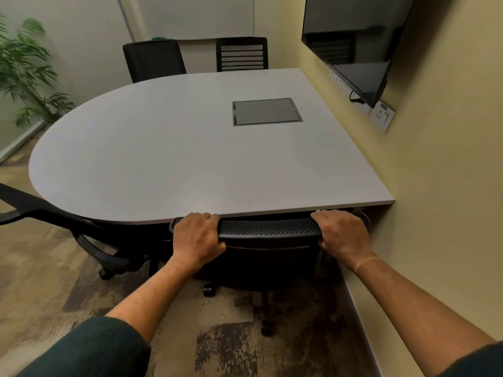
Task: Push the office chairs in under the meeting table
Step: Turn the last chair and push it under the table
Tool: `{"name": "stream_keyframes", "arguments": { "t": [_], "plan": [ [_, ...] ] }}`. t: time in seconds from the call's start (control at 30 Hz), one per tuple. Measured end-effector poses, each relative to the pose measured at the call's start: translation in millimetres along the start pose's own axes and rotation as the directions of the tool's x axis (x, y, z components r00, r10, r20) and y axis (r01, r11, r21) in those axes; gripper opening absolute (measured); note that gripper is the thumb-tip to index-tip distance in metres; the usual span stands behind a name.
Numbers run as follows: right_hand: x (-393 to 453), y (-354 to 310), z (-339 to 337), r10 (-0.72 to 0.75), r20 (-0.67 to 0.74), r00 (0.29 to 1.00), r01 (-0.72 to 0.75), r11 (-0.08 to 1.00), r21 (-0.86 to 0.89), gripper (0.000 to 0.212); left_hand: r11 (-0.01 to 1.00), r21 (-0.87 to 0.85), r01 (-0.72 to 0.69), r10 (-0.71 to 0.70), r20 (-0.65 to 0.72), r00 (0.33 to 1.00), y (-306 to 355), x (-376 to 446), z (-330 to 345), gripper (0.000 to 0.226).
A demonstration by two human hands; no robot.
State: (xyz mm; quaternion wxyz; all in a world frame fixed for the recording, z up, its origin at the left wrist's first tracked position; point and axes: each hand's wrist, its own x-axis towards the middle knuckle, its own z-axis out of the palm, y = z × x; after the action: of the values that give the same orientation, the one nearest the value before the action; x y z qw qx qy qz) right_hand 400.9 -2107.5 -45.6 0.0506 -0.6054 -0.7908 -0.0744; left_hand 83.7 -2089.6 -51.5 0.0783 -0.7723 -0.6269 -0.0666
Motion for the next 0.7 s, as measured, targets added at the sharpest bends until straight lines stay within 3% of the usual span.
{"name": "stream_keyframes", "arguments": {
  "t": [0.4, 0.7],
  "plan": [
    [26, 32, 9, 0.011, -0.039, 0.999, -0.01, 1.0, 0.027, 0.038, 1.0, 0.005, 0.027, -0.027, -0.021, 0.999, 28, 20, 5, 0.02],
    [48, 44, 17, 0.031, -0.067, 0.997, -0.028, 0.998, 0.049, 0.044, 0.998, 0.024, 0.055, -0.053, -0.066, 0.996, 32, 42, 13, 0.02]
  ]
}}
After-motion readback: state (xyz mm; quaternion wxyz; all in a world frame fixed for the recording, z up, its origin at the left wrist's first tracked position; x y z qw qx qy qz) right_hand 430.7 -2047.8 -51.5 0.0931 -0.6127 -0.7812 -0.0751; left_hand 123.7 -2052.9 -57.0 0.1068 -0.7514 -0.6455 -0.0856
